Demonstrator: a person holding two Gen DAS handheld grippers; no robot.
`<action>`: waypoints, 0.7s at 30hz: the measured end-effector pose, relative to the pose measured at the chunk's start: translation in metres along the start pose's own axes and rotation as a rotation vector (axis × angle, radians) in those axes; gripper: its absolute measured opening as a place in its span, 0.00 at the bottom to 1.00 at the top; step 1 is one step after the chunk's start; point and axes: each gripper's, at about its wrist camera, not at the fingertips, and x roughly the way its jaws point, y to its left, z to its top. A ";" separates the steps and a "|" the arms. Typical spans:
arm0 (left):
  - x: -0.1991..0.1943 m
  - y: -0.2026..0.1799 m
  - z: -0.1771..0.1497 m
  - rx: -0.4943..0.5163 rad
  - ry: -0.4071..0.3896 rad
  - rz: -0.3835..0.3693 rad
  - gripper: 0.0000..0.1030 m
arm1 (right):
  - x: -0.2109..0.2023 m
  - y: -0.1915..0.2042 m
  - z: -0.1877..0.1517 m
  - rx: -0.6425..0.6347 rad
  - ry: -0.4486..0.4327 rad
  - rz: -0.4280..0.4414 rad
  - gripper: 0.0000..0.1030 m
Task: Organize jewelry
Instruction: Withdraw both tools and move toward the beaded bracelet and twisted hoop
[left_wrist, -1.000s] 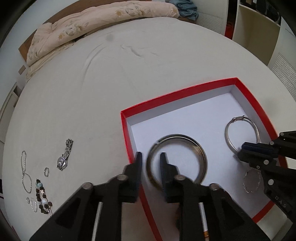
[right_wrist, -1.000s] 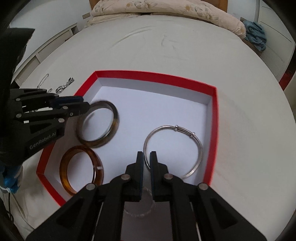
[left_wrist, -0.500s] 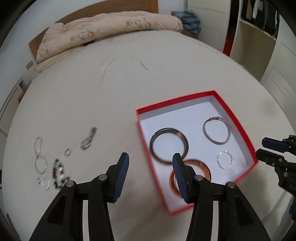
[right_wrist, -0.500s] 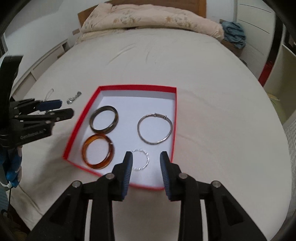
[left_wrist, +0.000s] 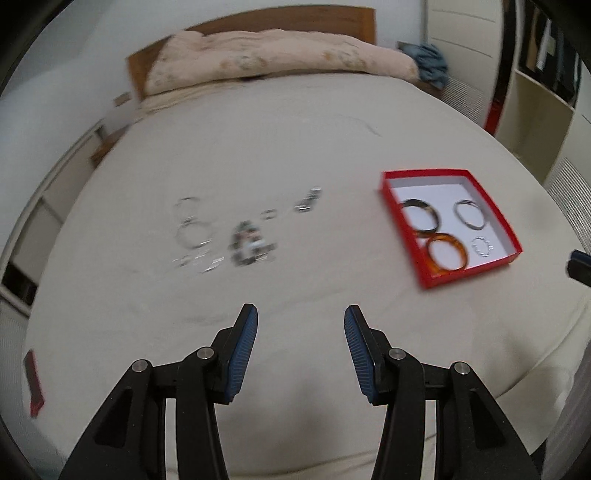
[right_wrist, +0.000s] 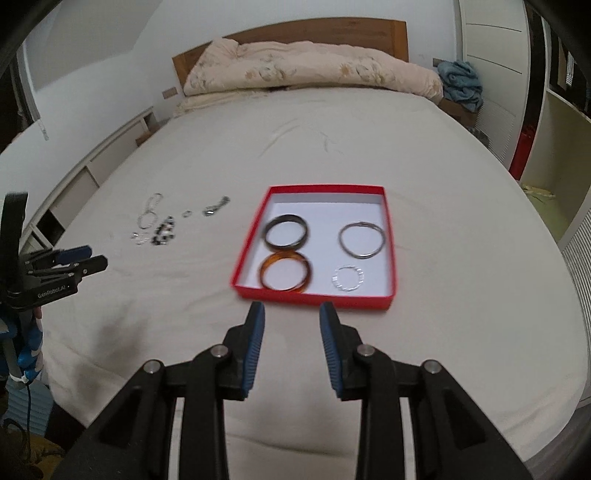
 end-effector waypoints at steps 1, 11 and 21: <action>-0.007 0.011 -0.007 -0.014 -0.007 0.013 0.47 | -0.005 0.006 -0.002 0.000 -0.007 0.005 0.29; -0.073 0.104 -0.068 -0.167 -0.074 0.076 0.49 | -0.052 0.068 -0.015 -0.042 -0.084 0.055 0.29; -0.100 0.138 -0.102 -0.242 -0.122 0.081 0.47 | -0.071 0.123 -0.020 -0.112 -0.111 0.110 0.29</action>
